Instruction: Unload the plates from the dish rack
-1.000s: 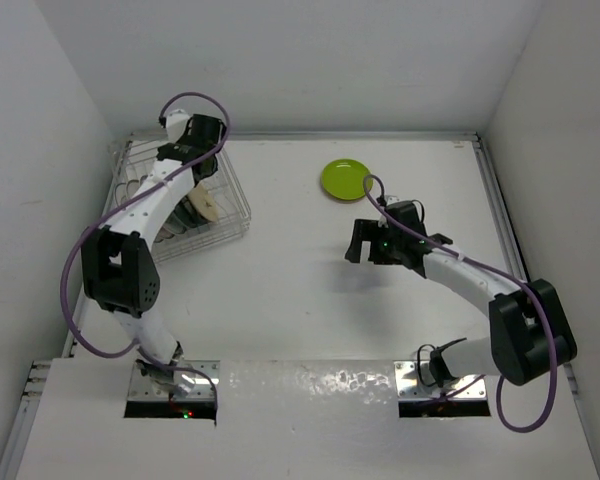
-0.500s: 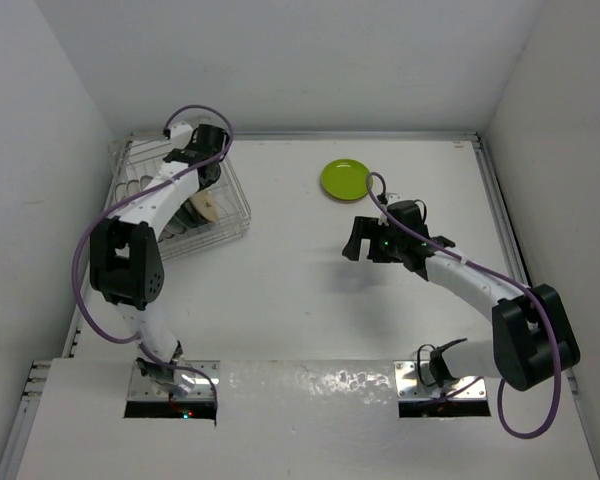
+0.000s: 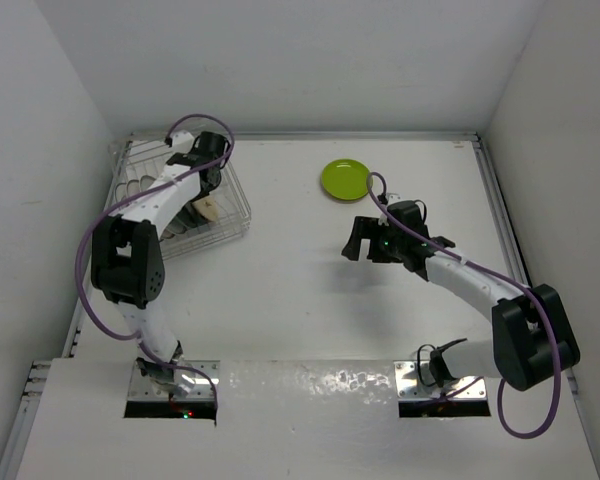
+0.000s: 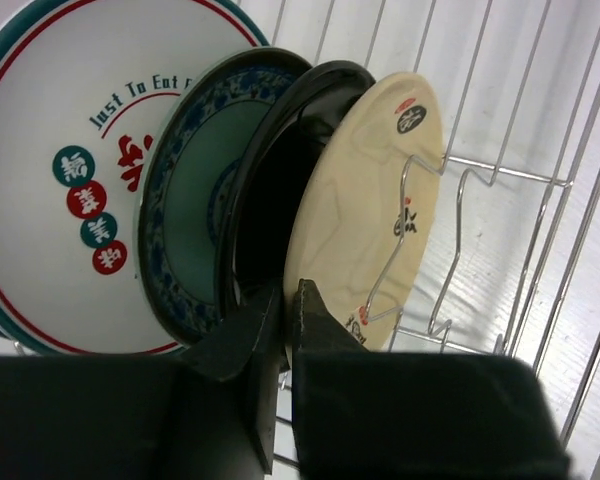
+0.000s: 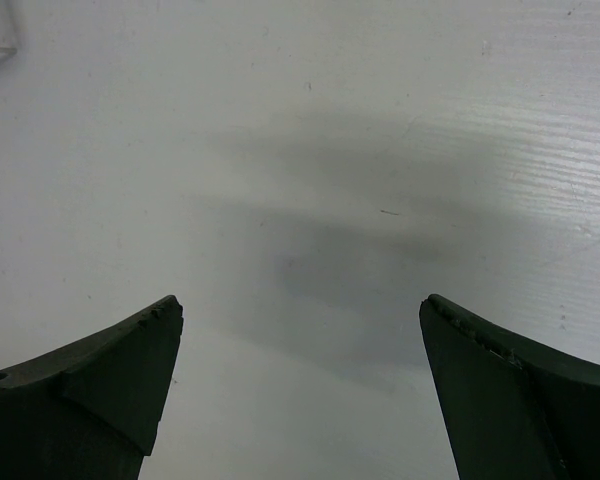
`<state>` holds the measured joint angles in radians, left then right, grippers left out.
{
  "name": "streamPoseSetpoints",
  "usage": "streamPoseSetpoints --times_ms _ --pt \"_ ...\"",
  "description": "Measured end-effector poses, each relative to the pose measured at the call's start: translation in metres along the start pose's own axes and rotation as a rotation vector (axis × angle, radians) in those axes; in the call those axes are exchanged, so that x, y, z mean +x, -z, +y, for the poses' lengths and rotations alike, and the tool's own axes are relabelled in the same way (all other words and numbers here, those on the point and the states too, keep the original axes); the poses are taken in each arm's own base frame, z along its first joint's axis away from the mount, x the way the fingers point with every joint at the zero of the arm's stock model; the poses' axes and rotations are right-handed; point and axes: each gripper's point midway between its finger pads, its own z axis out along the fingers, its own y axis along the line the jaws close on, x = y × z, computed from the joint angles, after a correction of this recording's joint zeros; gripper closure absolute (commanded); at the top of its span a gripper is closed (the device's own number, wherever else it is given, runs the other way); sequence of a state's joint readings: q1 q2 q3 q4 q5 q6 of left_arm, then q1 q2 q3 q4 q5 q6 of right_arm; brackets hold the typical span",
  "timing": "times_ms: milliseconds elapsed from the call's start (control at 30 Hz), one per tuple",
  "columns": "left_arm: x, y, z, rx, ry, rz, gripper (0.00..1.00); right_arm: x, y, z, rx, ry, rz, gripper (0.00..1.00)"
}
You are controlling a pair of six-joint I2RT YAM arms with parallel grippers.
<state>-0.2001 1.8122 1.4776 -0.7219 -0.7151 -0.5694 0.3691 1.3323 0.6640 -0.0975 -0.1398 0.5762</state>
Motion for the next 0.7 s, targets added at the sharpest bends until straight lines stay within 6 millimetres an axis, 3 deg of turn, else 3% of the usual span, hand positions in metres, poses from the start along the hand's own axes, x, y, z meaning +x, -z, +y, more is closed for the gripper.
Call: streamPoseSetpoints --times_ms 133,267,400,467,567,633,700 --pt "-0.007 0.008 0.005 -0.010 -0.034 0.008 1.00 0.002 0.000 -0.001 0.002 -0.003 0.004 0.01" --pt "-0.035 0.026 0.012 -0.001 -0.042 -0.032 1.00 0.005 0.000 -0.002 0.003 -0.013 0.009 0.01" --pt "-0.065 0.062 0.024 0.079 -0.028 -0.085 1.00 0.001 0.003 0.007 -0.034 -0.039 -0.004 0.01" --pt "-0.083 0.089 0.022 0.202 0.019 -0.120 1.00 -0.007 0.006 0.021 -0.099 -0.056 -0.028 0.01" --pt "-0.100 0.139 0.014 0.452 0.077 -0.187 1.00 -0.034 0.016 0.060 -0.280 -0.101 -0.113 0.01" --pt "-0.100 0.173 0.008 0.638 0.101 -0.221 1.00 -0.057 0.029 0.090 -0.431 -0.140 -0.185 0.01" --pt "-0.087 0.195 -0.003 0.799 0.098 -0.218 1.00 -0.079 0.046 0.119 -0.580 -0.172 -0.245 0.01"
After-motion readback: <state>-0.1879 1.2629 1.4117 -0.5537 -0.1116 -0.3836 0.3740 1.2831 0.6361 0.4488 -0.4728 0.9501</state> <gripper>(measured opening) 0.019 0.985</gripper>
